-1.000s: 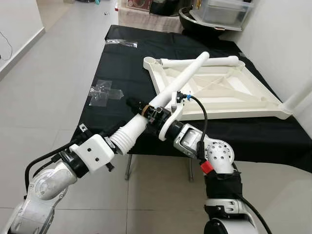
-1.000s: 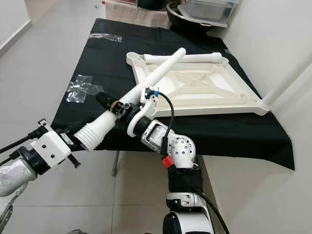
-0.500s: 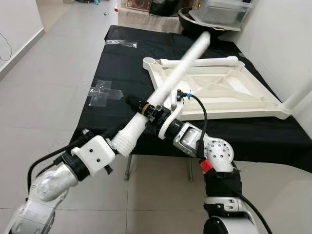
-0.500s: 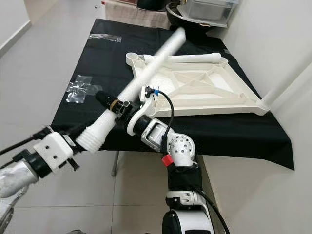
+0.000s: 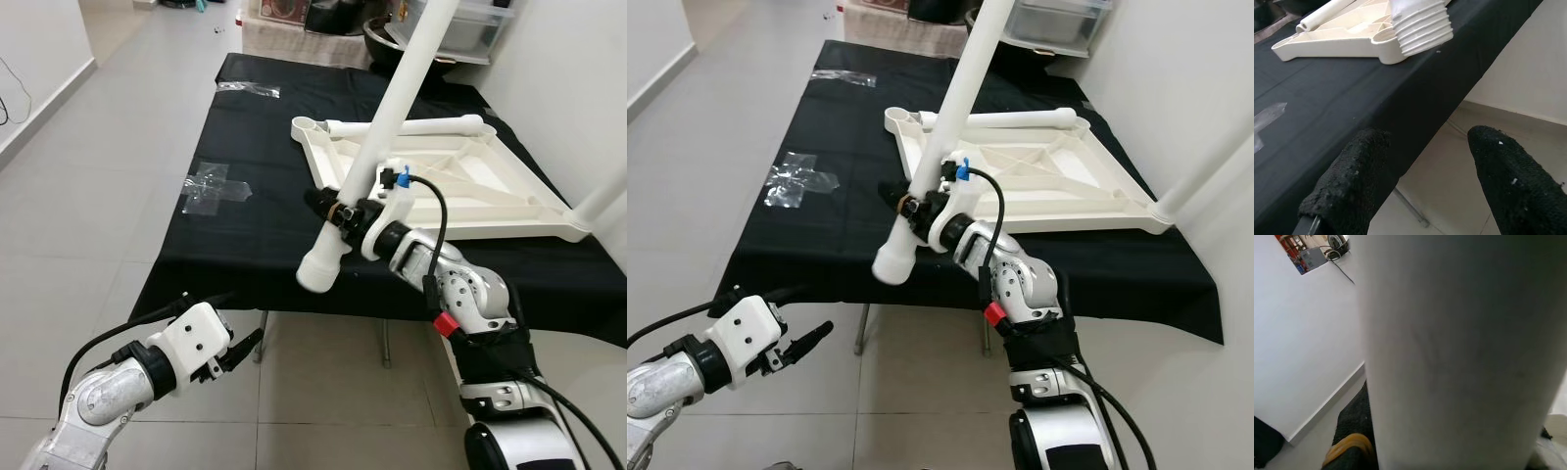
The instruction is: Building children table
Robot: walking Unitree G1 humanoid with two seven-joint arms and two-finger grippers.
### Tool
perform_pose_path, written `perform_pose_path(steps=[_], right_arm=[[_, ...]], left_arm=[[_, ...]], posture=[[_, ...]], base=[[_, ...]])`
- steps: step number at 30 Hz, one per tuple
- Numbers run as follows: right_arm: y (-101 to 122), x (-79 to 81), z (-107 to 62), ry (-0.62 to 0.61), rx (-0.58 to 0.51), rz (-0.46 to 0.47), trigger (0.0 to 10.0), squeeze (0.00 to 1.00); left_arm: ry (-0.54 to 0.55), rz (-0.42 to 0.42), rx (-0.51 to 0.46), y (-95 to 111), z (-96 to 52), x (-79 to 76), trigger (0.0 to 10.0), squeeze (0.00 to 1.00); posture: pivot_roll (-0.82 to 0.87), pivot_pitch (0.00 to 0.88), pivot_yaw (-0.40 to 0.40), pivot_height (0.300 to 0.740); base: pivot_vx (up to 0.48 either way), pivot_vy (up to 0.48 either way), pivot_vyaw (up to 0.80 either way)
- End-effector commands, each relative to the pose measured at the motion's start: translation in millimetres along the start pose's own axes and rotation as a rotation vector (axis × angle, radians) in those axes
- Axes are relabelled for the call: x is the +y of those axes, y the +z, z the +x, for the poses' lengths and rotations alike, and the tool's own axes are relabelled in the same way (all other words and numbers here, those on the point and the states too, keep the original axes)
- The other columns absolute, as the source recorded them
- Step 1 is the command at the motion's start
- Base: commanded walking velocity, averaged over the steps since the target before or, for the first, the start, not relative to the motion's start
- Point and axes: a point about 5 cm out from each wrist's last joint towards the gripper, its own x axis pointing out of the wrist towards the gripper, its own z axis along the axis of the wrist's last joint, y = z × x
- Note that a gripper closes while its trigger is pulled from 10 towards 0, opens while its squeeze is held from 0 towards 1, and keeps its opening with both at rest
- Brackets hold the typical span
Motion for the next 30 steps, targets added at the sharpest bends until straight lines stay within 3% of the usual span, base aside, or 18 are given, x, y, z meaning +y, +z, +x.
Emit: perform_pose_path(steps=[1, 3, 6, 7, 9, 11, 13, 16, 19, 20, 24, 30], right_arm=[[2.5, -13.1, -11.2, -0.062, -0.009, -0.110, 10.0, 0.00], [8.6, -23.2, -21.9, -0.127, -0.042, -0.186, 10.0, 0.00], [10.6, -26.3, -27.8, -0.160, -0.062, -0.229, 10.0, 0.00], [14.3, -28.0, -35.4, -0.196, -0.098, -0.295, 10.0, 0.00], [16.6, -28.3, -40.3, -0.218, -0.122, -0.342, 10.0, 0.00], [17.6, -27.3, -48.0, -0.241, -0.148, -0.372, 10.0, 0.00], [14.8, -21.6, -61.9, -0.294, -0.188, -0.435, 10.0, 0.00], [2.8, -15.3, -74.4, -0.314, -0.200, -0.495, 10.0, 0.00], [-8.3, -13.0, -82.1, -0.326, -0.190, -0.509, 10.0, 0.00], [-28.0, -10.5, -95.0, -0.365, -0.158, -0.519, 10.0, 0.00], [-38.7, -6.0, -100.5, -0.381, -0.146, -0.491, 10.0, 0.00], [-44.5, -4.0, -101.8, -0.413, -0.147, -0.477, 10.0, 0.00]], left_arm=[[-0.020, -0.078, 0.023, -4.5, -2.0, -14.4, 10.0, 0.00], [-0.023, -0.121, 0.039, -7.4, -4.8, -25.2, 10.0, 0.00], [-0.013, -0.164, 0.039, -7.1, -5.8, -30.3, 10.0, 0.00], [0.011, -0.206, 0.034, -4.8, -6.4, -35.4, 10.0, 0.00], [0.028, -0.235, 0.030, -3.1, -6.8, -38.3, 10.0, 0.00], [0.061, -0.275, 0.025, 0.5, -7.2, -43.1, 10.0, 0.00], [0.140, -0.366, 0.010, 6.4, -6.2, -48.2, 10.0, 0.00], [0.193, -0.409, 0.005, 8.9, -4.7, -52.3, 10.0, 0.00], [0.223, -0.440, 0.009, 9.7, -4.5, -54.4, 10.0, 0.00], [0.265, -0.470, 0.015, 10.3, -5.2, -56.7, 10.0, 0.00], [0.289, -0.490, 0.040, 8.8, -5.9, -59.6, 10.0, 0.00], [0.324, -0.512, 0.077, 5.5, -5.9, -61.7, 10.0, 0.00]], posture=[[0.09, 0.063, -0.128, 0.740], [0.09, 0.059, -0.128, 0.740], [0.10, 0.056, -0.127, 0.740], [0.10, 0.054, -0.127, 0.740], [0.10, 0.055, -0.125, 0.740], [0.10, 0.052, -0.122, 0.740], [0.09, 0.044, -0.117, 0.740], [0.10, 0.035, -0.119, 0.740], [0.10, 0.031, -0.113, 0.740], [0.10, 0.023, -0.109, 0.740], [0.10, 0.019, -0.102, 0.740], [0.10, 0.005, -0.103, 0.740]], base=[[0.000, 0.000, 0.00], [0.000, 0.000, 0.00], [0.000, 0.000, 0.00], [0.000, 0.000, 0.00], [0.000, 0.000, 0.00], [0.000, 0.000, 0.00], [0.000, 0.000, 0.00], [0.000, 0.000, 0.00], [0.000, 0.000, 0.00], [0.000, 0.000, 0.00], [0.000, 0.000, 0.13], [0.000, 0.000, 0.75]])
